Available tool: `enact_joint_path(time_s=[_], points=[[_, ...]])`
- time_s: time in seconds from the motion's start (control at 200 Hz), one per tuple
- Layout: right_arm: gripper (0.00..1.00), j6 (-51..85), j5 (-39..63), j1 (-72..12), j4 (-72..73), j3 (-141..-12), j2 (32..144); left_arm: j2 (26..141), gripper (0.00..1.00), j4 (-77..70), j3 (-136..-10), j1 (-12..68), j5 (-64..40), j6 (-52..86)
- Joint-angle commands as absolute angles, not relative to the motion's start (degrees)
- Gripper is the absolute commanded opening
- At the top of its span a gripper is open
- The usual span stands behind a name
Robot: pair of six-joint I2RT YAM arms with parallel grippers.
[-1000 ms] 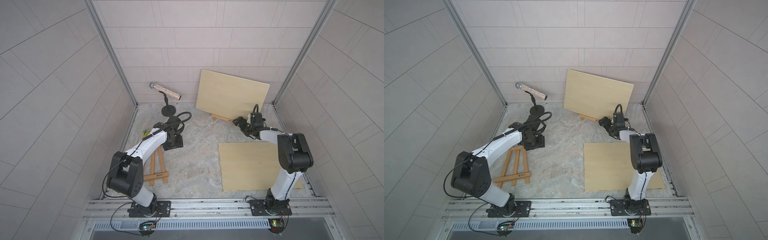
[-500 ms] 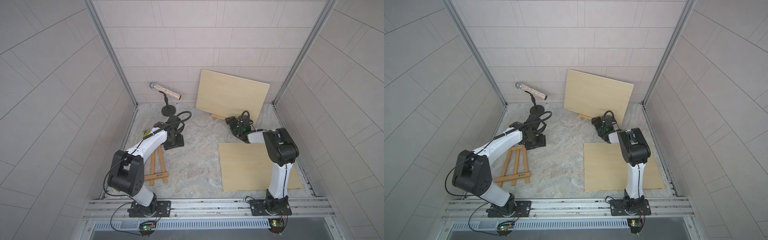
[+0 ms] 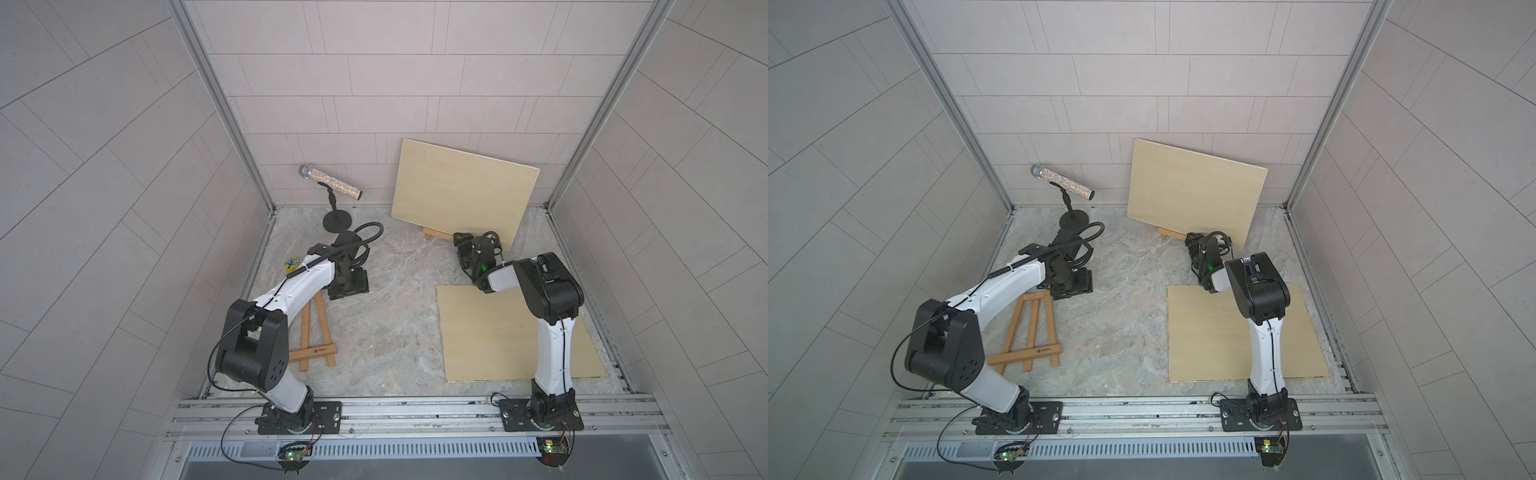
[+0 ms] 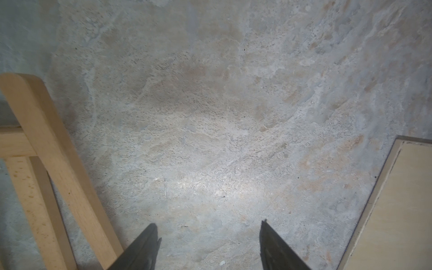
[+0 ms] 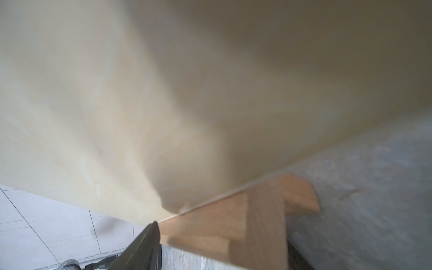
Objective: Disassemble the easel
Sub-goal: Move the easel to the center of the board.
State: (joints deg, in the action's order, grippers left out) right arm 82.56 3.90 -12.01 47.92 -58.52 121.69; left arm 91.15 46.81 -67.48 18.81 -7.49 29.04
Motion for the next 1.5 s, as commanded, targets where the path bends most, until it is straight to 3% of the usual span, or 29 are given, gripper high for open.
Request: enact_joint_path(time_s=[0.0,0.62,1.491], points=[[0.68,86.4,0.9,-11.7,50.7,-58.8,124.0,91.8,0.72,47.0,-68.5,19.0,-7.4,28.7],[0.52,89.4,-2.5,-11.7,54.3,-60.9,127.3,93.5,0.73,47.2,-70.0,18.9,-7.6,27.3],[0.00,91.7,-0.5,-12.0,58.3,-57.2,128.2,93.0,0.73,47.0,-69.3,18.5,-8.0,26.6]])
